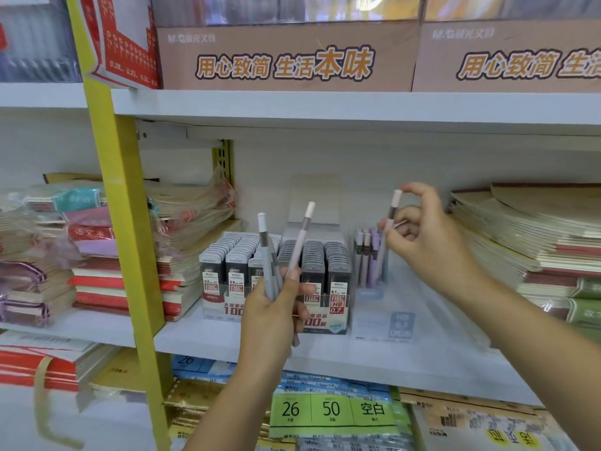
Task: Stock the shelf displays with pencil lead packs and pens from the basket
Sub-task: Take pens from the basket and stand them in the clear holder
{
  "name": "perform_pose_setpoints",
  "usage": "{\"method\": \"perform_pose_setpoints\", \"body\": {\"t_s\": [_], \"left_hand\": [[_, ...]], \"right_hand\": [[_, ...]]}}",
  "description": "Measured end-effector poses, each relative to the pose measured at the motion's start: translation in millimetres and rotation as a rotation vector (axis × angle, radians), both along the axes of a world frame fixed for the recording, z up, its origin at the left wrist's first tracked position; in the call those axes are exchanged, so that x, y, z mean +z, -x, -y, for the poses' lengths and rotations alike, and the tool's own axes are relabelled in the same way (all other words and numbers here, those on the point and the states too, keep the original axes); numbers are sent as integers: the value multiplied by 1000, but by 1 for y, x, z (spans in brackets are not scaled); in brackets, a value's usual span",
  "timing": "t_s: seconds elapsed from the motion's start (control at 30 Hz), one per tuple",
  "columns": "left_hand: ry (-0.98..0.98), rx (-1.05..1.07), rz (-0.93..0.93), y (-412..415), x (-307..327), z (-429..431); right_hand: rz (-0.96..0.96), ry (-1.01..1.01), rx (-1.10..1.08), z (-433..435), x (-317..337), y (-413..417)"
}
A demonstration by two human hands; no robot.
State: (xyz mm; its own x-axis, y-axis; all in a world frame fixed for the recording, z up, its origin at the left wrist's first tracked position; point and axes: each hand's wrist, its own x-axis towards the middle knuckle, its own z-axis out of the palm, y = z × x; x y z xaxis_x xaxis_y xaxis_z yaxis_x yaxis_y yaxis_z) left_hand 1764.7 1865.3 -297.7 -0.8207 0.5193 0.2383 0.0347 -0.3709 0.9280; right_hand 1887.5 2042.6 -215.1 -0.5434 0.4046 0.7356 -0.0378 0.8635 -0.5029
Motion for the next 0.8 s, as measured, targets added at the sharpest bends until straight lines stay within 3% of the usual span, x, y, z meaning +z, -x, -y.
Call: {"method": "perform_pose_setpoints", "body": {"t_s": [0.27, 0.57, 0.73, 0.8], "left_hand": [[25, -3, 3, 3, -7, -5], [100, 2, 3, 5, -13, -12], [105, -21, -32, 2, -12, -13], [111, -32, -42, 1, -12, -13]], "right_hand": [[102, -130, -56, -25, -35, 21], [111, -136, -93, -24, -41, 27], [189, -454, -430, -19, -37, 28], [287, -469, -507, -15, -34, 29]]}}
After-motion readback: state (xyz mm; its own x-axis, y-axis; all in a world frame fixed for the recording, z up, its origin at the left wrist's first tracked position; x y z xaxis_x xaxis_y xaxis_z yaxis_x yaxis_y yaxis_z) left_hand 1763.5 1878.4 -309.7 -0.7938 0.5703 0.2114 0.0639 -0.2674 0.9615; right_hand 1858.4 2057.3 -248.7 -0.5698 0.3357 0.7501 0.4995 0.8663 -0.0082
